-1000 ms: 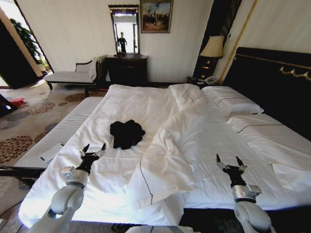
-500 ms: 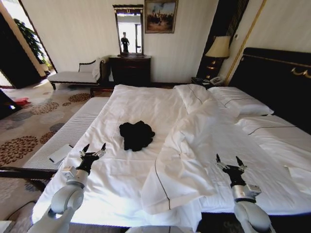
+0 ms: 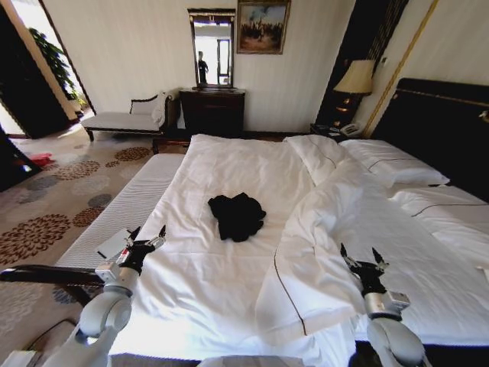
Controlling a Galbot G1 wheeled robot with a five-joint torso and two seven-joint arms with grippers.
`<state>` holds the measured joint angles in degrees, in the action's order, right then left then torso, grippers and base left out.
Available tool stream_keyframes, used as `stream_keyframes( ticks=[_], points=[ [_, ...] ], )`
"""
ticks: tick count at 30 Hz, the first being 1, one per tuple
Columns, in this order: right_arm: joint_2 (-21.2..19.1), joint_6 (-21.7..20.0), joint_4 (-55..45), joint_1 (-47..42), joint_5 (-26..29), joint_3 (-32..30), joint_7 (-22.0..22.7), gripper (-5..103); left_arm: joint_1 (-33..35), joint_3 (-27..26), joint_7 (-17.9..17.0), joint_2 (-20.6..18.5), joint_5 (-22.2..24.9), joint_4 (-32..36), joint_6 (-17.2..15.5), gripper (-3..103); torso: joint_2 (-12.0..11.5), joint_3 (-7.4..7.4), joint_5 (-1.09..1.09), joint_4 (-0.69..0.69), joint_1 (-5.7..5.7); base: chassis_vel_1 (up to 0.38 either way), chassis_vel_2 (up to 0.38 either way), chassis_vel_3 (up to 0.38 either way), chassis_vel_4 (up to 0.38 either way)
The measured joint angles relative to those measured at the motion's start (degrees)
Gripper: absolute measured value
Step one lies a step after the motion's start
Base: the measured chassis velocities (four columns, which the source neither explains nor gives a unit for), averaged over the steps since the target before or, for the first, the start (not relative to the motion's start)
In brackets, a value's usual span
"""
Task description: Fold the clothes on the bed.
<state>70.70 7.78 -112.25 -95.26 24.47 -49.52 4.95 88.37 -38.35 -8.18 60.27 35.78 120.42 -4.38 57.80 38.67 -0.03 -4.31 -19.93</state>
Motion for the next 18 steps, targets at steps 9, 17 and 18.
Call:
stream_keyframes(
  ticks=[9,17,18],
  points=[
    [-1.4,-10.9,-14.9,-5.6,16.8,-4.5,3.4,100,0.4,-0.3,0.0,0.2,-0.1,0.2,0.1,100,0.0,0.01,0.04,0.0,-0.04,-0.017,-0.005,0.014,-0.001],
    [-4.2,-25.7,-23.2,-10.2,35.6,-9.0,4.6,100,2.0,-2.0,0.4,0.5,-0.4,1.8,0.4,100,0.0,0.0,0.04,-0.02,-0.02,0.0,0.0,0.0,0.0],
    [-4.8,-26.9,-23.1,-10.2,36.1,-9.1,4.4,100,2.3,-2.3,0.5,0.6,-0.5,2.0,0.5,100,0.0,0.0,0.03,0.01,-0.02,0.0,0.0,0.0,0.0]
  ],
)
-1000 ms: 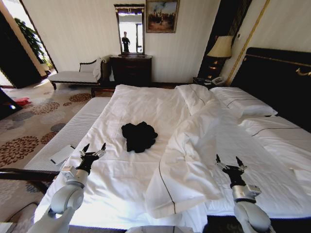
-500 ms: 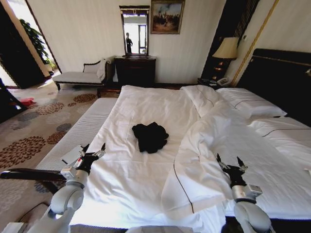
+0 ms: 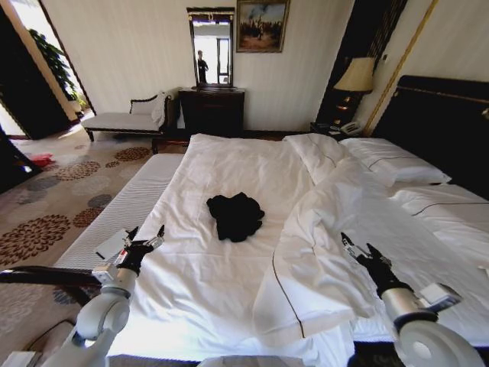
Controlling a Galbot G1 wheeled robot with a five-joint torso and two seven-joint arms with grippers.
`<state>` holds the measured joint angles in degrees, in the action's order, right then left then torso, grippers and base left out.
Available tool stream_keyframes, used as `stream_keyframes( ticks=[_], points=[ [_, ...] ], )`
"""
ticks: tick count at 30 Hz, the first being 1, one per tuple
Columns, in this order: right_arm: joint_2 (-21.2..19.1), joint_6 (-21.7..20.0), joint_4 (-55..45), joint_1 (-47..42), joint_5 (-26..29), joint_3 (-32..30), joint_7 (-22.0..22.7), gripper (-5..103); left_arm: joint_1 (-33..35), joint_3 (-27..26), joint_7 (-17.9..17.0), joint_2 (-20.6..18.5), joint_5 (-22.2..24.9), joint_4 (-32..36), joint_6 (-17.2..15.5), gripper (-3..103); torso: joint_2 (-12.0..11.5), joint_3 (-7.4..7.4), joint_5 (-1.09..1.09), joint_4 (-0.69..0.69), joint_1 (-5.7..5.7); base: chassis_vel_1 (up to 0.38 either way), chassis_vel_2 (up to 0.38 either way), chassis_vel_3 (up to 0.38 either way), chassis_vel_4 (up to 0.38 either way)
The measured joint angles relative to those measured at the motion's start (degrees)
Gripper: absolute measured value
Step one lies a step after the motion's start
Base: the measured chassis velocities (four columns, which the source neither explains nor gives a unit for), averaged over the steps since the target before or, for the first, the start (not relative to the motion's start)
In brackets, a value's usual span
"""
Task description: Fold the clothes on the bed.
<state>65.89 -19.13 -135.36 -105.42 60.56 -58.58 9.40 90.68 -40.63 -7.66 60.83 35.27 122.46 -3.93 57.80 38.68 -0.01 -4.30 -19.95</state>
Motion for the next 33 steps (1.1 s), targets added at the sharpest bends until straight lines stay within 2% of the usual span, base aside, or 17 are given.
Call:
stream_keyframes(
  ticks=[9,17,25,33],
  points=[
    [-2.9,-2.8,4.9,0.1,-2.9,-0.3,-2.1,100,1.2,-0.3,0.4,0.3,-0.5,1.2,0.3,100,0.0,0.0,0.0,-0.01,0.0,0.0,0.0,0.0,0.0],
    [-1.5,-3.7,4.7,-1.2,-3.9,0.4,-2.2,100,1.1,-0.1,0.7,0.7,-0.4,0.8,0.7,100,0.0,0.0,0.0,-0.02,0.0,0.0,0.0,0.0,0.0],
    [-1.7,-5.3,2.6,-2.5,0.2,1.1,-2.1,100,1.4,0.0,0.7,1.4,-0.9,1.1,0.8,100,0.0,0.0,0.0,-0.01,0.0,0.0,0.0,0.0,0.0],
    [-3.1,-6.6,2.9,-0.9,1.0,2.8,-2.1,100,1.7,-0.3,0.6,1.5,-0.7,1.6,0.8,100,0.0,0.0,0.0,-0.01,-0.01,0.0,0.0,0.0,0.0]
  ],
)
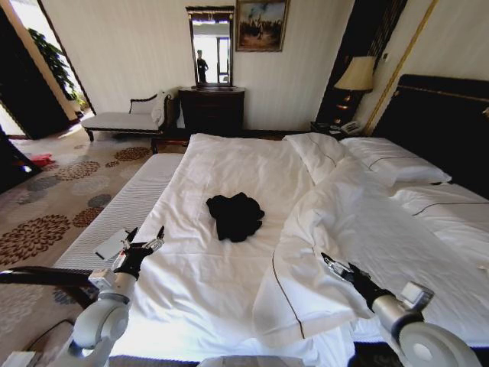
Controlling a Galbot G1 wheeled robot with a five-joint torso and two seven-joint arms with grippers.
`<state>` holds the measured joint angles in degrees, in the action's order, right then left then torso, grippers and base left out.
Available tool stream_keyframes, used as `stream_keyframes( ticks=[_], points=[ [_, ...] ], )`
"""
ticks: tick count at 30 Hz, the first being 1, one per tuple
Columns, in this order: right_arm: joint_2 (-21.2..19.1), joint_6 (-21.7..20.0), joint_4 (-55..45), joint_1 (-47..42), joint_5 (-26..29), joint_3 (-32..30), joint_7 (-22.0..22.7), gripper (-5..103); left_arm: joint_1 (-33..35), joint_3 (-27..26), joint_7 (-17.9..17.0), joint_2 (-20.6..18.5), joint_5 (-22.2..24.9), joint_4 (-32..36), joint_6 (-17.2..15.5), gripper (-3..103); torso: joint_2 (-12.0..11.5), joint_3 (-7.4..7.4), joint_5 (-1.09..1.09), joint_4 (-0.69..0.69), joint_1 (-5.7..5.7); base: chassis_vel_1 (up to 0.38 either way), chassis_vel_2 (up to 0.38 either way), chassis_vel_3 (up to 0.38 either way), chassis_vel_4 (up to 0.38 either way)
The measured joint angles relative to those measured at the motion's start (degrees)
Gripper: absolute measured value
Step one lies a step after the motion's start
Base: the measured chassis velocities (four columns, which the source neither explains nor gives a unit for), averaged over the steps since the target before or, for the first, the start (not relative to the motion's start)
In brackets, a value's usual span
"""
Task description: Fold the clothes on the bed.
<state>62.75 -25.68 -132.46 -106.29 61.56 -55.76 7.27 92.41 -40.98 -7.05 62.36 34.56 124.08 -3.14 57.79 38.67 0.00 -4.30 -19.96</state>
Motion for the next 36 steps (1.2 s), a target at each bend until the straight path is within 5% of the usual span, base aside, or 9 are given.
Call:
stream_keyframes(
  ticks=[4,31,36],
  points=[
    [-0.8,0.0,0.5,0.2,-0.1,0.0,0.0,101,0.1,-0.2,0.0,0.0,0.0,0.1,0.0,100,0.0,0.0,0.0,0.0,0.0,0.0,0.0,0.0,0.0],
    [-0.3,-0.3,0.3,-0.7,-0.6,-0.1,1.2,2,0.0,0.0,-0.3,0.2,0.0,0.4,-0.2,100,0.0,0.0,0.0,-0.01,0.0,0.0,0.0,0.0,0.0],
    [0.4,-0.3,-0.2,-0.9,-0.9,-1.0,1.4,2,-0.2,0.0,-0.3,0.1,0.1,0.2,-0.1,100,0.0,0.0,0.0,0.0,0.0,0.0,0.0,0.0,0.0]
  ],
)
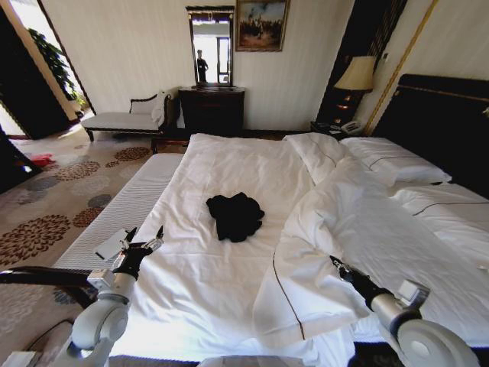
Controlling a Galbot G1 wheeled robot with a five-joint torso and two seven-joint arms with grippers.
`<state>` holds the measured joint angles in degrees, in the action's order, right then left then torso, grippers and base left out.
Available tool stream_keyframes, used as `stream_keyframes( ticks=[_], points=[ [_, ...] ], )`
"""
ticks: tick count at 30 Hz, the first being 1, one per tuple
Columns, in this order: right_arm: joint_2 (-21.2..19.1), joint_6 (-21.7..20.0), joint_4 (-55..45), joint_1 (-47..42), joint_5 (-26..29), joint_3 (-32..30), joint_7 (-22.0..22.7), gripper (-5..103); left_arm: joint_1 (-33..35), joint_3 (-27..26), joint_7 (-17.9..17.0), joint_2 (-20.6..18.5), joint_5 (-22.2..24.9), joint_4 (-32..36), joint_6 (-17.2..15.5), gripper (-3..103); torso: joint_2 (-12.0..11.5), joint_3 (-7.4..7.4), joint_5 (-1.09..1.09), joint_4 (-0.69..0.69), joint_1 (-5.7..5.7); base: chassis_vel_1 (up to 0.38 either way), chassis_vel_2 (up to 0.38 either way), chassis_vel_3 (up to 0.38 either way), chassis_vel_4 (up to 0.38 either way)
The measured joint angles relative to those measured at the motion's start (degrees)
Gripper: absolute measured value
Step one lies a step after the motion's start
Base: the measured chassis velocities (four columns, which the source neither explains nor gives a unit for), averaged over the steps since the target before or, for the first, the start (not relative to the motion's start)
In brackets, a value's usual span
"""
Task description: Fold the clothes on the bed.
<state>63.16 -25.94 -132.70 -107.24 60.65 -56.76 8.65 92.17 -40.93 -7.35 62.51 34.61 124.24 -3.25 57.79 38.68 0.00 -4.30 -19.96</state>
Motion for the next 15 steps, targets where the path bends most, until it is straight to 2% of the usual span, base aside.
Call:
stream_keyframes(
  ticks=[6,15],
  points=[
    [3.6,0.1,-1.8,0.0,-0.4,-4.3,0.0,2,-0.3,0.2,0.0,0.2,0.1,-0.3,0.0,100,0.0,0.0,0.0,-0.01,0.0,0.0,0.0,0.0,0.0],
    [5.0,2.1,0.1,-0.5,-2.4,-12.9,-0.1,2,-0.4,0.2,-0.1,0.8,0.1,-0.7,0.1,100,0.0,0.0,-0.01,0.0,0.0,0.0,0.0,0.0,0.0]
  ],
)
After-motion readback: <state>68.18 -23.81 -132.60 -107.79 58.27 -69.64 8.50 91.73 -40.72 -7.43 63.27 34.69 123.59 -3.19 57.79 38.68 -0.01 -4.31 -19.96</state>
